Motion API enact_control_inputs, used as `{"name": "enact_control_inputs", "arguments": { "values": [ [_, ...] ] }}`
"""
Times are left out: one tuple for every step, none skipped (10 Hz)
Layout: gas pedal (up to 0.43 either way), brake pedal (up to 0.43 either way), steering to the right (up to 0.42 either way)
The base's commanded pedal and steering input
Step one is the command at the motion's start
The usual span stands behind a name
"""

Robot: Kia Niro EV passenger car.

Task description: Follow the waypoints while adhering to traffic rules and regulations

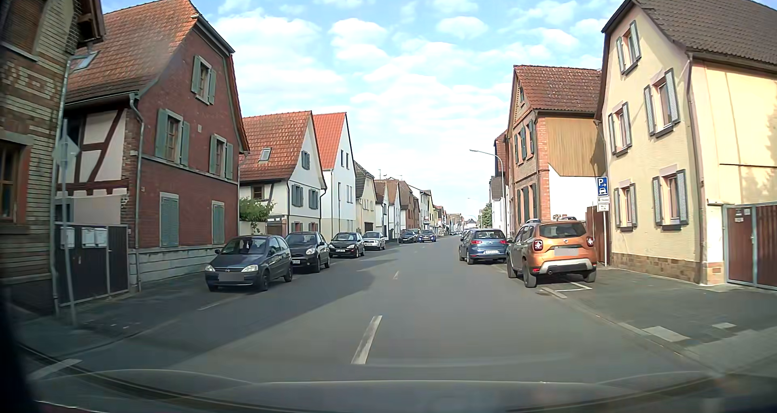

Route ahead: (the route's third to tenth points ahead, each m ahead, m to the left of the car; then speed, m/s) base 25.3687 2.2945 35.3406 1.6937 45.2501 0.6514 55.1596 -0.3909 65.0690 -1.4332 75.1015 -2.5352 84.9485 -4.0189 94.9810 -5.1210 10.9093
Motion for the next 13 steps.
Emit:
{"name": "enact_control_inputs", "arguments": {
  "values": [
    [0.020, 0.018, 0.001],
    [0.020, 0.018, 0.001],
    [0.020, 0.018, 0.003],
    [0.020, 0.018, 0.004],
    [0.020, 0.018, 0.004],
    [0.020, 0.018, 0.004],
    [0.020, 0.018, 0.005],
    [0.020, 0.018, 0.006],
    [0.020, 0.018, 0.007],
    [0.020, 0.018, 0.007],
    [0.020, 0.018, 0.008],
    [0.020, 0.018, 0.010],
    [0.020, 0.018, 0.013]
  ]
}}
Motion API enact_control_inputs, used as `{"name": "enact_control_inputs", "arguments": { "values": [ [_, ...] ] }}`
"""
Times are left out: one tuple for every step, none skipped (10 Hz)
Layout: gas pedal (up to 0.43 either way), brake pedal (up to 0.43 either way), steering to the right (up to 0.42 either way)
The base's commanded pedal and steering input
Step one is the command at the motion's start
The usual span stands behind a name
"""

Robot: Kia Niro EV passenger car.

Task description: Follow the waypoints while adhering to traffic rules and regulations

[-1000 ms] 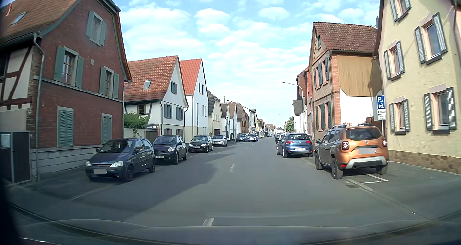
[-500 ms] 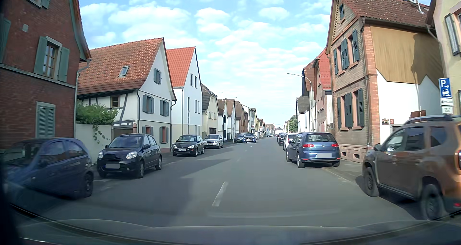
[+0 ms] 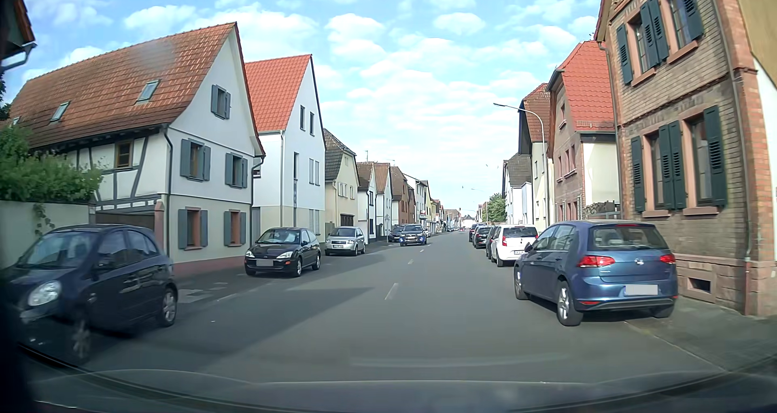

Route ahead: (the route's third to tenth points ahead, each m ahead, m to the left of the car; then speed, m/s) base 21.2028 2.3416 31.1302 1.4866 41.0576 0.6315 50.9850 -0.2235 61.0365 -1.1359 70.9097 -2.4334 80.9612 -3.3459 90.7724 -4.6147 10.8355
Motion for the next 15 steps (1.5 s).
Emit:
{"name": "enact_control_inputs", "arguments": {
  "values": [
    [0.020, 0.018, 0.016],
    [0.020, 0.012, 0.018],
    [0.020, 0.012, 0.022],
    [0.020, 0.018, 0.025],
    [0.020, 0.018, 0.028],
    [0.020, 0.018, 0.031],
    [0.028, 0.018, 0.032],
    [0.028, 0.018, 0.031],
    [0.028, 0.018, 0.031],
    [0.028, 0.018, 0.030],
    [0.028, 0.012, 0.023],
    [0.028, 0.018, 0.016],
    [0.028, 0.012, 0.014],
    [0.028, 0.018, 0.011],
    [0.028, 0.018, 0.007]
  ]
}}
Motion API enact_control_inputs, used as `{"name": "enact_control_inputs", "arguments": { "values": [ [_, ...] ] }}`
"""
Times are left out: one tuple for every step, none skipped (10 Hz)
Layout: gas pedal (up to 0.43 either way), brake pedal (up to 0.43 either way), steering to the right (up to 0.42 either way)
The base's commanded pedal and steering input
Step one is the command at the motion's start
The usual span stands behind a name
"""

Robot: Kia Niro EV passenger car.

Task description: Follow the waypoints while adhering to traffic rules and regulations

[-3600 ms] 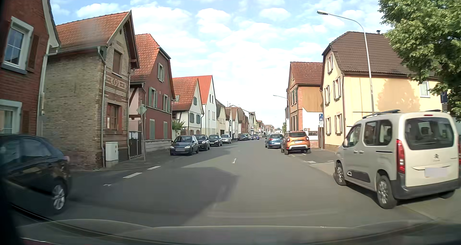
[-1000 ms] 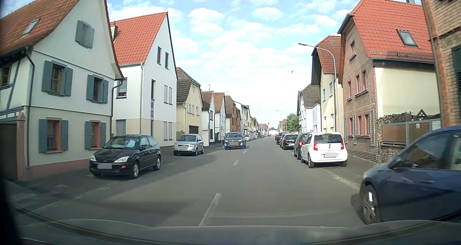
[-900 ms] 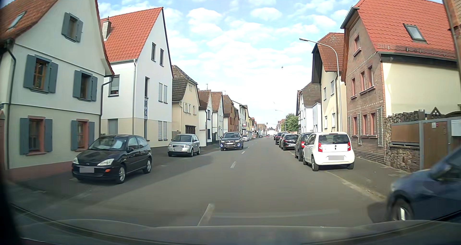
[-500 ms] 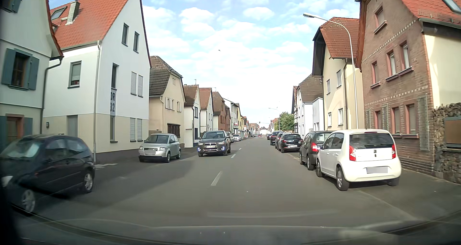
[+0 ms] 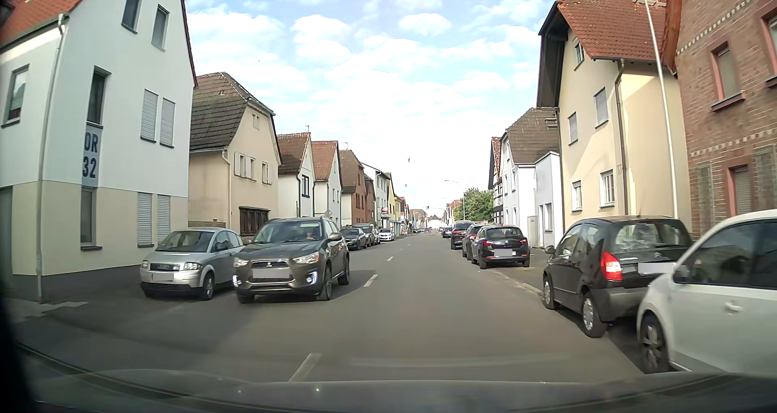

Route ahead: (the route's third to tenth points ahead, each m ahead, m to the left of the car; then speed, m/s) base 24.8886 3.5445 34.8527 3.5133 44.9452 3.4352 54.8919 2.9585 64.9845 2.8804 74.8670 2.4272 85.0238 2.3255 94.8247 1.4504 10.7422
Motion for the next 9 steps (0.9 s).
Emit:
{"name": "enact_control_inputs", "arguments": {
  "values": [
    [0.028, 0.018, 0.003],
    [0.028, 0.018, 0.001],
    [0.028, 0.018, 0.001],
    [0.028, 0.018, 0.001],
    [0.028, 0.012, 0.001],
    [0.028, 0.018, 0.001],
    [0.028, 0.018, 0.002],
    [0.028, 0.018, 0.002],
    [0.028, 0.018, 0.002]
  ]
}}
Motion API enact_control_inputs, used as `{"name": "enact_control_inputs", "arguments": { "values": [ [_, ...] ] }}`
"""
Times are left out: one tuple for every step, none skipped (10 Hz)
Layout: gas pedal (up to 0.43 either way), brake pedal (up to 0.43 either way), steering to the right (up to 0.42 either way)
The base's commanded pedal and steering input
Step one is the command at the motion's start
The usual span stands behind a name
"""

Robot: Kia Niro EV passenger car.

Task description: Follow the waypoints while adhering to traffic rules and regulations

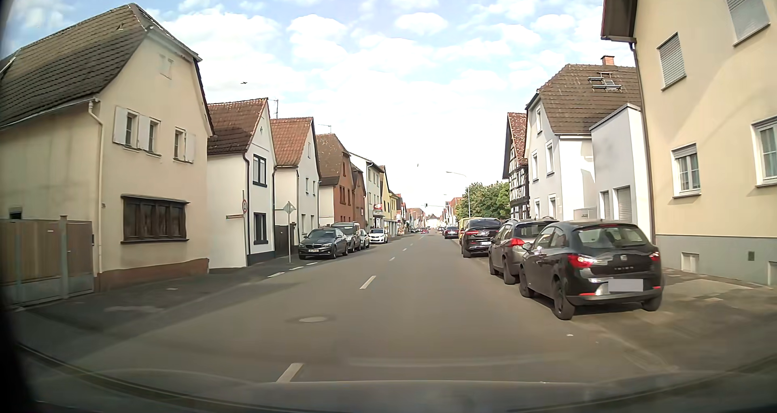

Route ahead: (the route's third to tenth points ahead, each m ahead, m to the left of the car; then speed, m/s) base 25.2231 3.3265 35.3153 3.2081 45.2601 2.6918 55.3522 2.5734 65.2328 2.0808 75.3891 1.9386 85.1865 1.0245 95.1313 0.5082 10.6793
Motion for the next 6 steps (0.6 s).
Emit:
{"name": "enact_control_inputs", "arguments": {
  "values": [
    [0.028, 0.018, 0.003],
    [0.028, 0.018, 0.003],
    [0.028, 0.018, 0.003],
    [0.028, 0.018, 0.003],
    [0.028, 0.018, 0.004],
    [0.028, 0.018, 0.004]
  ]
}}
